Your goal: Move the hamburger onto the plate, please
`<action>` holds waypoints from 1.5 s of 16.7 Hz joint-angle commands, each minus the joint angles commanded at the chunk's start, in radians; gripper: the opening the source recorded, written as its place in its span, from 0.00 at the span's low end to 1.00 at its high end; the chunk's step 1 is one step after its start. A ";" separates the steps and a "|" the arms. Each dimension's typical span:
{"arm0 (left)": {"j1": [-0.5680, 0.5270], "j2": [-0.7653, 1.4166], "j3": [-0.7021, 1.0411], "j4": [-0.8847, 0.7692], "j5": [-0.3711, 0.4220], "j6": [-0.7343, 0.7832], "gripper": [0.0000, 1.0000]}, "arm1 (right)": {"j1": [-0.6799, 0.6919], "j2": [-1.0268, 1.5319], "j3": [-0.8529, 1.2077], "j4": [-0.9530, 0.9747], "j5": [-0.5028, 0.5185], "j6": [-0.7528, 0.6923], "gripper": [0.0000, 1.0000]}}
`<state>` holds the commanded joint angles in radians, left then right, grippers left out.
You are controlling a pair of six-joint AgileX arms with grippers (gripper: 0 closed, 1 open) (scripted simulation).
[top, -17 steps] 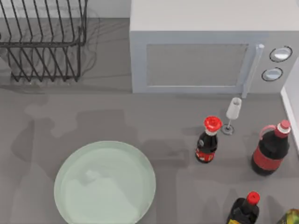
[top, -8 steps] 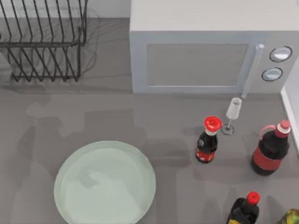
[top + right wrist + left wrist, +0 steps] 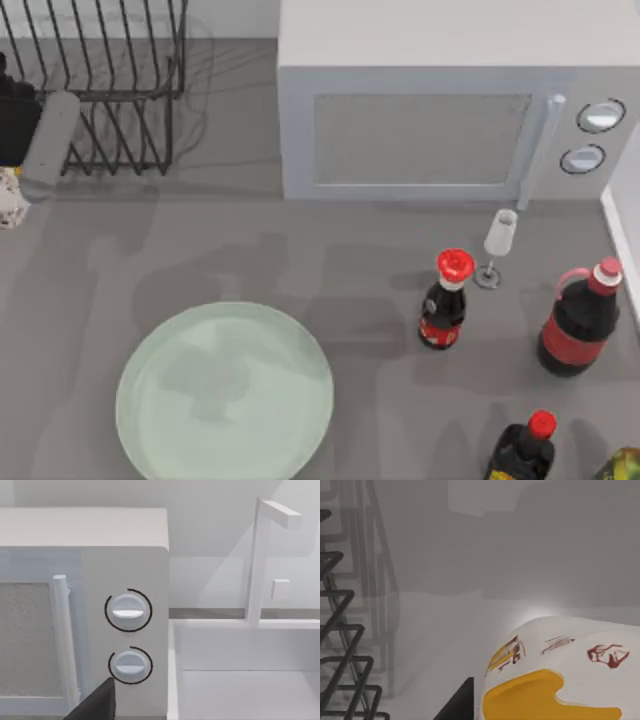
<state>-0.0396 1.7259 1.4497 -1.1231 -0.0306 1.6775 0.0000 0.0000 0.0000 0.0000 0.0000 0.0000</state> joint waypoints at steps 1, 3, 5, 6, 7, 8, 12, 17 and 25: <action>-0.029 -0.011 0.000 0.001 -0.007 0.120 0.00 | 0.000 0.000 0.000 0.000 0.000 0.000 1.00; -0.090 -0.028 -0.002 -0.001 -0.018 0.380 0.00 | 0.000 0.000 0.000 0.000 0.000 0.000 1.00; -0.154 -0.036 -0.009 -0.007 -0.026 0.652 0.00 | 0.000 0.000 0.000 0.000 0.000 0.000 1.00; -0.186 -0.039 -0.014 -0.011 -0.029 0.787 0.00 | 0.000 0.000 0.000 0.000 0.000 0.000 1.00; -0.218 -0.039 -0.022 -0.015 -0.031 0.917 0.00 | 0.000 0.000 0.000 0.000 0.000 0.000 1.00; -0.249 -0.039 -0.031 -0.018 -0.032 1.044 0.00 | 0.000 0.000 0.000 0.000 0.000 0.000 1.00; -0.370 -0.033 -0.076 -0.028 -0.027 1.487 0.00 | 0.000 0.000 0.000 0.000 0.000 0.000 1.00; -0.499 -0.017 -0.134 -0.022 -0.011 1.924 0.00 | 0.000 0.000 0.000 0.000 0.000 0.000 1.00; -0.630 0.029 -0.187 -0.003 0.007 2.365 0.00 | 0.000 0.000 0.000 0.000 0.000 0.000 1.00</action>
<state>-0.6692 1.7549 1.2627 -1.1263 -0.0237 4.0427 0.0000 0.0000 0.0000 0.0000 0.0000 0.0000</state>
